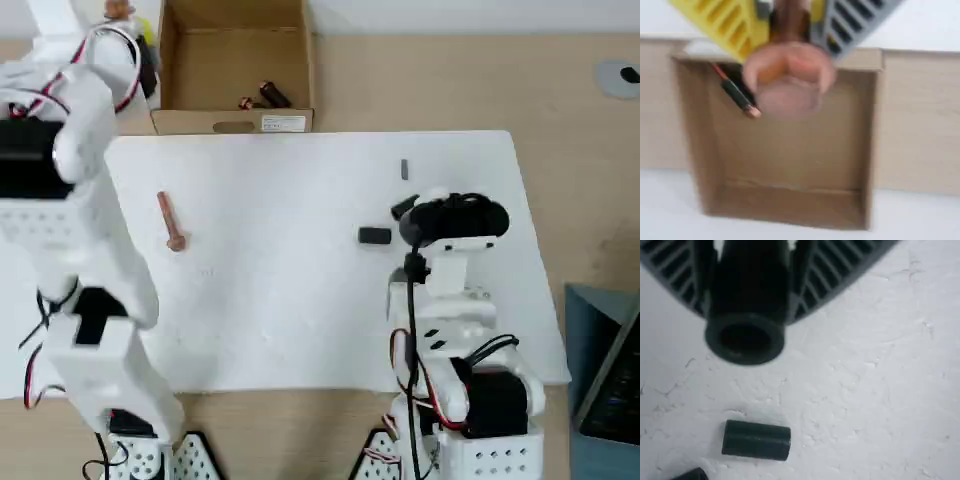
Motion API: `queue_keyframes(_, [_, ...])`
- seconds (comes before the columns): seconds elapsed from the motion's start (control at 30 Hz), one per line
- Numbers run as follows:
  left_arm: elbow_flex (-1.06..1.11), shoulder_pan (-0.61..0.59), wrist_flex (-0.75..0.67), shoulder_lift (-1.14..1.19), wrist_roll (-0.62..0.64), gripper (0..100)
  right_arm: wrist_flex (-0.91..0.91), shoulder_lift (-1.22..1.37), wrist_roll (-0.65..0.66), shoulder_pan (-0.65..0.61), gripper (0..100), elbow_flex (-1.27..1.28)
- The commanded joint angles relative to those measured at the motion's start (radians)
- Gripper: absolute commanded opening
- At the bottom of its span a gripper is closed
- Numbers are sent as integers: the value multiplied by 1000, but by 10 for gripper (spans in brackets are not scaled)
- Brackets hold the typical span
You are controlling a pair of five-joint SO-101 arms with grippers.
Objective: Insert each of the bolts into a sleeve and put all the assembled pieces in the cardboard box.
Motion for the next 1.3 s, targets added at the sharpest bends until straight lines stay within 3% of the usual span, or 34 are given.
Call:
queue_keyframes(0.0, [189,80,6,-203,-5,1,8,-5,6,-13,9,-65])
queue_keyframes(0.17, [496,157,5,-437,-3,1,14,-5,6,-13,9,-64])
queue_keyframes(0.43, [961,157,3,-756,60,1,77,-70,6,-16,9,-65])
queue_keyframes(0.6, [1227,160,-3,-975,60,1,101,-219,5,-124,9,-54])
queue_keyframes(1.1, [2124,164,-384,-1759,61,1,61,-446,6,-171,9,111])
queue_keyframes(1.27, [2285,166,-488,-1974,180,1,26,-452,46,-234,9,143])
